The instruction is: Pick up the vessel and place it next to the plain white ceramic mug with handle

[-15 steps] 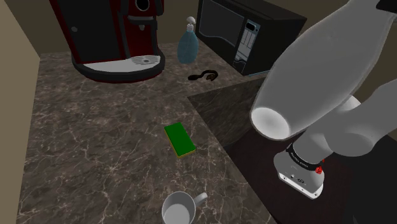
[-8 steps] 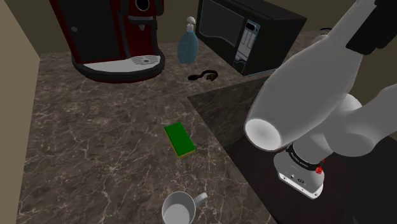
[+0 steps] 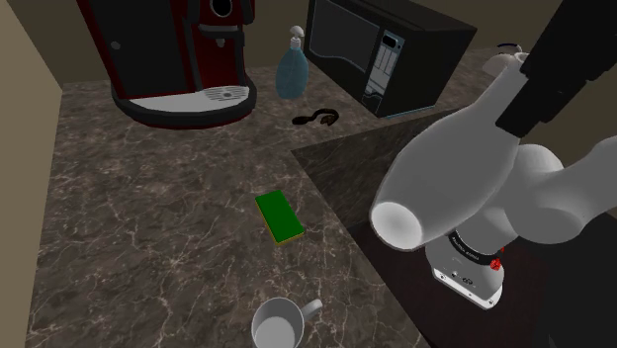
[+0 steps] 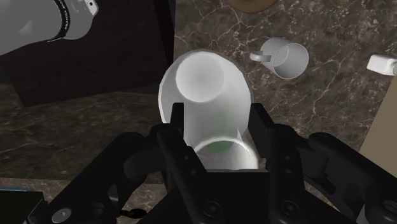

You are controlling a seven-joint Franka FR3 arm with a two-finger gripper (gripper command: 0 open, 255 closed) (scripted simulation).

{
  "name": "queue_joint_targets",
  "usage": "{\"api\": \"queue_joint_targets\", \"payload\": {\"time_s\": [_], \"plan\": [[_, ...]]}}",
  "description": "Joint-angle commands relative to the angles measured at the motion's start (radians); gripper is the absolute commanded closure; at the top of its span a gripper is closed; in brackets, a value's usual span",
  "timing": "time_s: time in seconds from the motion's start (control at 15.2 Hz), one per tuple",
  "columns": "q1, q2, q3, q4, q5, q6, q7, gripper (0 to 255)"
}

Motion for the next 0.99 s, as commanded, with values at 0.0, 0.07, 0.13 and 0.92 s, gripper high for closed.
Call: {"api": "queue_joint_targets", "payload": {"time_s": [0.0,0.07,0.13,0.92], "plan": [[0.004,-0.018,-0.003,-0.045,0.004,0.027,-0.01,255],[0.006,-0.027,-0.003,-0.065,0.006,0.039,-0.014,255],[0.008,-0.036,-0.003,-0.086,0.009,0.051,-0.017,255],[0.031,-0.12,0.009,-0.31,0.04,0.192,-0.051,255]]}}
